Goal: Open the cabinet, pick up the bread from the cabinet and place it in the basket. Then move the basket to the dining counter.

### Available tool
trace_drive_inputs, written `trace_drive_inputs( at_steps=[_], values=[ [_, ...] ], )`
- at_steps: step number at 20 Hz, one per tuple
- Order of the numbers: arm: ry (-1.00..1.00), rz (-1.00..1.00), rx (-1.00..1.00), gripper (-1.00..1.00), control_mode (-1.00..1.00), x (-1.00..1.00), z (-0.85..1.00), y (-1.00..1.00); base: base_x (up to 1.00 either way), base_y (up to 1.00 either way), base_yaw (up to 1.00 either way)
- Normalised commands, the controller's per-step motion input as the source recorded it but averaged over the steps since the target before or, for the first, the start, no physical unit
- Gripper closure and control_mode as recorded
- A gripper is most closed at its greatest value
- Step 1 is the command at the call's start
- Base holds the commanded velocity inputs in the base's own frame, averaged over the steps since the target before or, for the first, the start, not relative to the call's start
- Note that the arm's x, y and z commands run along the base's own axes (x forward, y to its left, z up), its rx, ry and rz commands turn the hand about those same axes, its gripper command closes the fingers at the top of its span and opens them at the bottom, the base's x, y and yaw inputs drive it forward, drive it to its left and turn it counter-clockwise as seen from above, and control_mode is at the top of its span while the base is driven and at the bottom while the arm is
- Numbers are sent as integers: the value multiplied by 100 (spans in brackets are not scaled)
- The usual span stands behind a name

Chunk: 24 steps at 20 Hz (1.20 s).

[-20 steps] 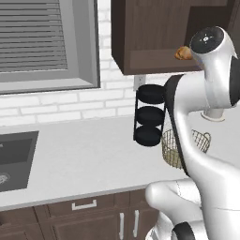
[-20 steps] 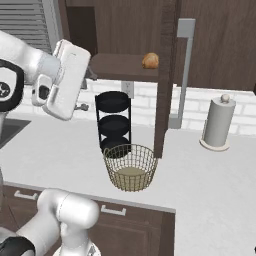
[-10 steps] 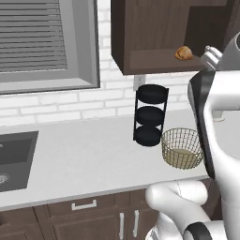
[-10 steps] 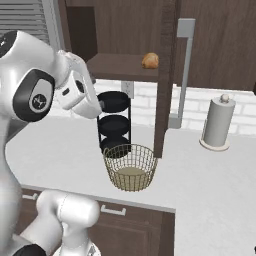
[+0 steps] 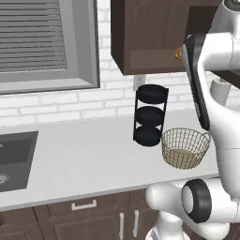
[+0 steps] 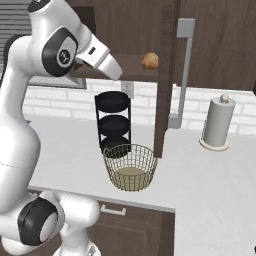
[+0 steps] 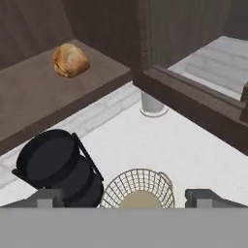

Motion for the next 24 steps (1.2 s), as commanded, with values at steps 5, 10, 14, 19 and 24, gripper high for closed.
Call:
trace_drive_inputs(
  at_steps=[5, 10, 14, 19, 24],
  values=[
    [-1, 15, -16, -100, -100, 70, -2, 0, 0, 0, 0],
    [-5, 13, -12, -100, -100, 68, -39, 0, 0, 0, 0],
    [-9, 6, -2, -100, -100, 56, -14, -14, 0, 0, 0],
    [0, 0, -1, -100, -100, 58, 8, -23, 0, 0, 0],
    [3, 0, -3, -100, -100, 72, 3, -12, 0, 0, 0]
  ],
)
